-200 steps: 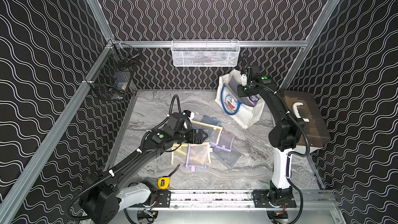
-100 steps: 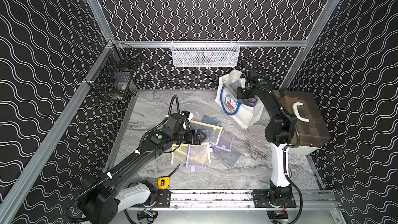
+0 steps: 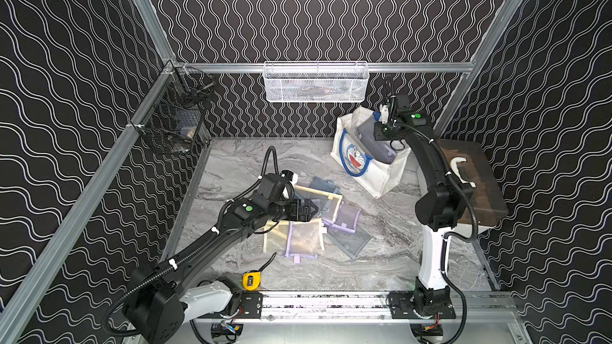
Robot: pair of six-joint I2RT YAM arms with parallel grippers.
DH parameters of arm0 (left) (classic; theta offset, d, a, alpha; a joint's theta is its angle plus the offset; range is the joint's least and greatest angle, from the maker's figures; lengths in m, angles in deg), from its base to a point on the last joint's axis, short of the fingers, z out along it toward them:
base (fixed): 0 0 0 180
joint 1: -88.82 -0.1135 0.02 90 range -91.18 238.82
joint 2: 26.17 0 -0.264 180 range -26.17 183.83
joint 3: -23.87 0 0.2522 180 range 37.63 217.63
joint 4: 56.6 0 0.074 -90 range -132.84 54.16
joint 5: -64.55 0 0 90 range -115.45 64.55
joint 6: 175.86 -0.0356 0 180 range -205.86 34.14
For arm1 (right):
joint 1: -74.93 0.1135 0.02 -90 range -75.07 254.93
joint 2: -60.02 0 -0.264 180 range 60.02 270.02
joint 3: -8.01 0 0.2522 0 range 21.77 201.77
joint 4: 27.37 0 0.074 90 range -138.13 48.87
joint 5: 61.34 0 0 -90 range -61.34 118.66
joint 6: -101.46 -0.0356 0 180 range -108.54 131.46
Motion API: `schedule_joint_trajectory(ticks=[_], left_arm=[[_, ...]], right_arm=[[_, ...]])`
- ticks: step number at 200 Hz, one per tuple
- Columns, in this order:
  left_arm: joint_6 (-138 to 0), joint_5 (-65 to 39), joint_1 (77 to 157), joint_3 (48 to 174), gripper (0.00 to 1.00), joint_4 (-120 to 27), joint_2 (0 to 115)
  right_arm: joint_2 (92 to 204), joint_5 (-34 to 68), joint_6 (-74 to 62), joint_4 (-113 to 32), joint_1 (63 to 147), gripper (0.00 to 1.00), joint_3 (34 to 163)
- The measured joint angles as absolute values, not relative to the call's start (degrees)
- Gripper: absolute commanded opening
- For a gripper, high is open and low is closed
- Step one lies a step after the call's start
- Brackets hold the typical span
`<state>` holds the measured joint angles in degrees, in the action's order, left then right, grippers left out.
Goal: Put the pencil pouch into the canvas bag
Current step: Place the pencil pouch in the canvas bag, then pick up the pencil pouch.
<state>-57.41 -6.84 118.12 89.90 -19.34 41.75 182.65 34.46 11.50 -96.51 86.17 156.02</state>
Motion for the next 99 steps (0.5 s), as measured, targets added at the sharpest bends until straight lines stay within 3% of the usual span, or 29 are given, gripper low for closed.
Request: schedule_joint_trajectory(ticks=[51, 99], left_arm=[[-57.4, -8.1, 112.1, 87.8, 0.95, -17.9, 43.8], [-57.3, -5.8, 107.1, 85.5, 0.93, -17.6, 48.6]], right_arm=[[168.4, 35.8, 11.1, -98.1, 95.0, 0.60, 147.7], [155.8, 29.0, 2.1, -94.6, 106.9, 0.67, 123.1]])
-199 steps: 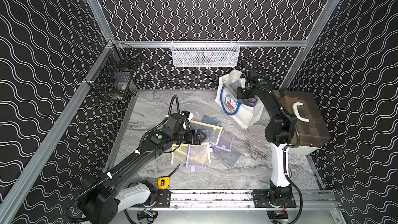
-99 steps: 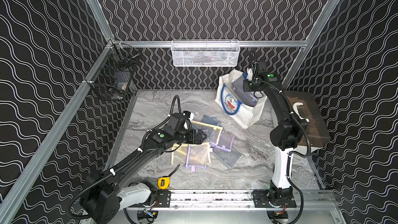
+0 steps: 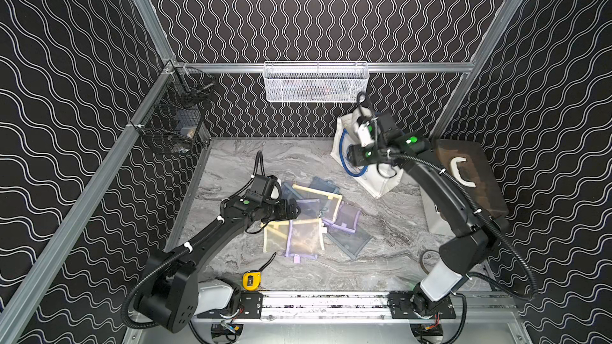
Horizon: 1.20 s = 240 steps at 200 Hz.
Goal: Put the pencil pouch into the canvas bag
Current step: Pick up the pencil pouch.
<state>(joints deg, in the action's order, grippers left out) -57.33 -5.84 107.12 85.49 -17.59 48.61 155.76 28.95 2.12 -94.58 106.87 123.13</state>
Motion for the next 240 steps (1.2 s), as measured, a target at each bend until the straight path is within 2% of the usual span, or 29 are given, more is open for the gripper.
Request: schedule_joint_trajectory(ticks=[51, 106, 128, 154, 179, 215, 227, 240], left_arm=[[-57.5, -4.3, 105.6, 84.8, 0.88, -18.2, 54.1], [-57.1, 0.5, 105.3, 80.7, 0.78, -22.4, 56.8], [-55.6, 2.8, 105.3, 79.0, 0.70, -24.9, 58.2], [-54.0, 4.9, 105.3, 77.9, 0.57, -27.7, 59.1], [-52.8, 6.4, 105.7, 77.8, 0.41, -29.8, 59.2], [-52.2, 7.4, 106.0, 77.2, 0.14, -31.5, 58.9], [-51.4, 7.4, 106.1, 77.2, 0.00, -31.6, 58.2], [-51.6, 7.3, 106.1, 77.4, 0.00, -31.6, 57.2]], right_arm=[[154.7, 13.1, -14.1, -79.2, 111.9, 0.65, 93.3], [159.9, 3.4, -22.0, -63.4, 112.8, 0.63, 87.5], [162.6, 1.6, -23.5, -60.0, 112.8, 0.62, 87.2], [166.2, 0.5, -23.5, -58.5, 113.1, 0.58, 88.5], [168.0, -0.6, -23.6, -57.0, 113.1, 0.56, 88.9], [168.1, -1.2, -23.7, -56.4, 113.2, 0.56, 88.9], [167.5, -1.2, -23.7, -56.7, 113.2, 0.59, 88.9], [166.0, -1.0, -23.6, -57.1, 113.2, 0.61, 88.9]])
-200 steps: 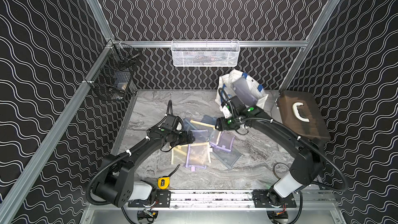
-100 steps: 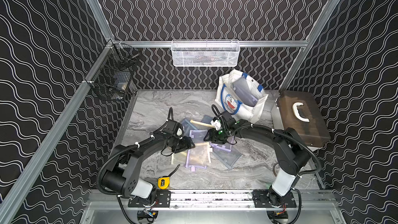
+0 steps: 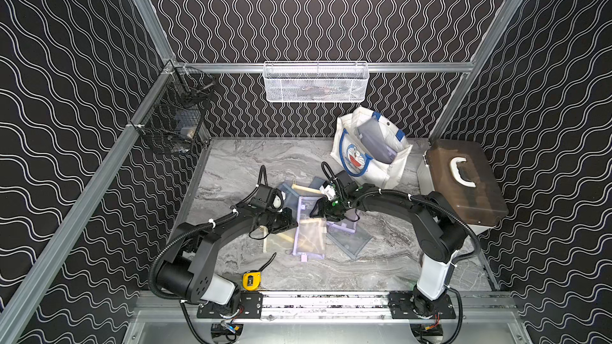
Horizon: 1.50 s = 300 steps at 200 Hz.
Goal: Put the pencil pouch into the canvas bag
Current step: Pick up the pencil pouch, then place the pencil pouch in the canvas bag.
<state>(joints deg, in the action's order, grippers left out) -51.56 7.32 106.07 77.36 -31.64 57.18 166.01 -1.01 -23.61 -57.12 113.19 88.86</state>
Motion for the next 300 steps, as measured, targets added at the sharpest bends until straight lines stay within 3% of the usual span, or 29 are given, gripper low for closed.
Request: schedule_joint_trajectory(ticks=[50, 86, 103, 125, 141, 155, 176, 205, 257, 300], left_arm=[[-51.4, 7.6, 106.1, 79.5, 0.00, -30.9, 52.1], [-49.3, 10.6, 106.1, 80.8, 0.00, -32.6, 47.8], [-47.4, 12.0, 106.1, 81.8, 0.00, -33.8, 46.2], [-45.1, 13.4, 106.1, 82.9, 0.00, -35.2, 45.0], [-44.4, 14.0, 106.2, 83.4, 0.00, -35.6, 44.6], [-43.8, 14.1, 106.2, 83.6, 0.28, -35.6, 44.2], [-43.8, 13.6, 106.3, 83.8, 0.69, -35.2, 43.6], [-46.4, 10.2, 106.6, 85.4, 0.97, -30.9, 43.3], [-54.2, 1.8, 107.8, 87.2, 0.99, -21.8, 43.0], [-56.0, 0.1, 110.2, 87.6, 0.99, -19.5, 43.6]], right_arm=[[157.9, 0.2, -23.0, -59.4, 112.7, 0.65, 87.7], [152.2, -0.5, -24.7, -58.5, 111.8, 0.58, 85.7], [150.5, -0.9, -25.4, -57.9, 111.5, 0.49, 85.7], [149.4, -1.9, -25.7, -56.4, 111.5, 0.21, 85.9], [149.0, -2.1, -26.0, -56.6, 111.5, 0.09, 87.1], [147.7, -2.2, -25.9, -56.1, 111.5, 0.00, 88.0], [146.6, -1.8, -23.2, -58.1, 111.3, 0.00, 91.4], [147.1, 2.5, -14.6, -68.1, 108.9, 0.00, 103.1], [152.9, 15.5, 1.6, -87.2, 94.5, 0.00, 128.0], [158.7, 25.5, 9.1, -91.1, 88.0, 0.00, 140.8]])
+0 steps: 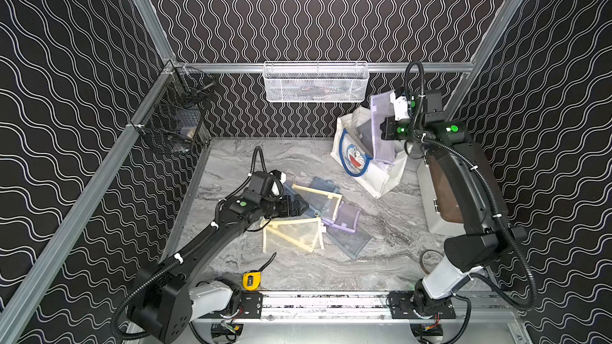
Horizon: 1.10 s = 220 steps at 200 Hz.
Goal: Put the pencil pouch into the canvas bag
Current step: Place the pencil pouch in the canvas bag.
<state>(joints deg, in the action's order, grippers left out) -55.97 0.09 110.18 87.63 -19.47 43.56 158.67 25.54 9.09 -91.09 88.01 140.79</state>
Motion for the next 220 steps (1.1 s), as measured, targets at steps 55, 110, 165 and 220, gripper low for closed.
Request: schedule_joint_trajectory(ticks=[55, 110, 165, 220], left_arm=[[-55.9, -0.1, 111.3, 87.6, 0.99, -19.3, 43.4], [-56.0, -0.8, 111.3, 87.6, 0.99, -19.4, 42.9], [-56.0, -1.0, 111.3, 88.0, 0.99, -19.7, 43.3], [-55.9, -1.0, 111.3, 87.9, 0.99, -19.7, 43.6]], right_arm=[[170.6, 29.4, 16.9, -90.9, 86.0, 0.00, 149.1], [177.1, 29.1, 21.8, -90.7, 85.6, 0.00, 148.4], [178.6, 26.3, 22.6, -90.0, 85.6, 0.01, 140.2], [179.3, 24.5, 20.9, -90.0, 85.6, 0.37, 139.5]])
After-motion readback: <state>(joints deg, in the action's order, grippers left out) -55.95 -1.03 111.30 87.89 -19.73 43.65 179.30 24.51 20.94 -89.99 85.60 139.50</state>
